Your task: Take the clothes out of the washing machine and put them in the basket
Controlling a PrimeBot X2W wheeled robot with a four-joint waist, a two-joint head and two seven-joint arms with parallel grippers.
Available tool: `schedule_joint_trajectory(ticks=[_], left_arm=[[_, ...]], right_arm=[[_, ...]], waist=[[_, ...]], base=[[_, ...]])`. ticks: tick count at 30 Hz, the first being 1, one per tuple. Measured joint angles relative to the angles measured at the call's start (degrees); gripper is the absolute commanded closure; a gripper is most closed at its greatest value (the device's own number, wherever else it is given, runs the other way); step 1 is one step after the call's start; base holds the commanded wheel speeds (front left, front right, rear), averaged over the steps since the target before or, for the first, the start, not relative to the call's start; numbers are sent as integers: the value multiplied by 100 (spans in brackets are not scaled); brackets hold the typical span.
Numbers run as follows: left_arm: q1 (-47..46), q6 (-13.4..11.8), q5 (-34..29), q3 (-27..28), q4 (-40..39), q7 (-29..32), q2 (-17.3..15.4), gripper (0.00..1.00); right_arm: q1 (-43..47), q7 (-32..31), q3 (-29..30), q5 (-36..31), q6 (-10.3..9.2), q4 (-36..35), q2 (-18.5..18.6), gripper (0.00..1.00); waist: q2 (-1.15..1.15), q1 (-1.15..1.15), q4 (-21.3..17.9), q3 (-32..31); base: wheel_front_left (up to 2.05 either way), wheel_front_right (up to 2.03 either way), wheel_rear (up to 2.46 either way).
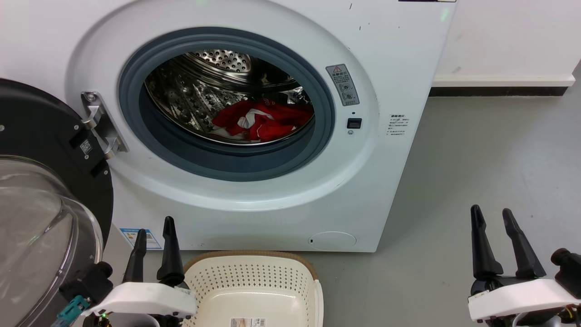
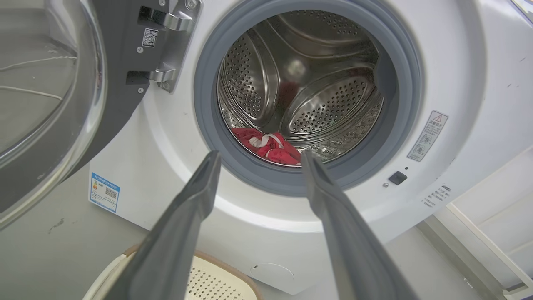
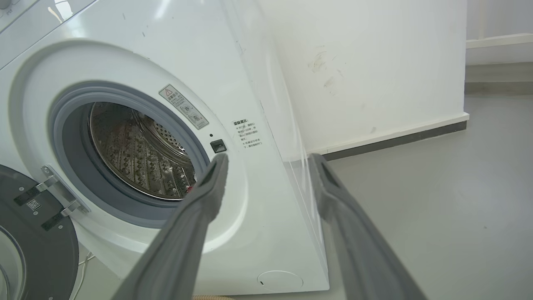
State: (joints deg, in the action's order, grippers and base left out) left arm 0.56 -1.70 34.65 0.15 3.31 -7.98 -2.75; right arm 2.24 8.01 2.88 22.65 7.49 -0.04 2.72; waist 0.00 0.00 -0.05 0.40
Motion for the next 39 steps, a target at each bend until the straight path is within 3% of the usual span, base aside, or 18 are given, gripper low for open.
schedule_joint_trajectory(ticks=[39], left_arm=[[178, -179, -1830, -169, -8, -509, -5, 0]], right_arm=[[269, 508, 37, -1873, 1, -333, 2, 0]], waist=[[0, 0, 3, 25]], base=[[0, 0, 0]])
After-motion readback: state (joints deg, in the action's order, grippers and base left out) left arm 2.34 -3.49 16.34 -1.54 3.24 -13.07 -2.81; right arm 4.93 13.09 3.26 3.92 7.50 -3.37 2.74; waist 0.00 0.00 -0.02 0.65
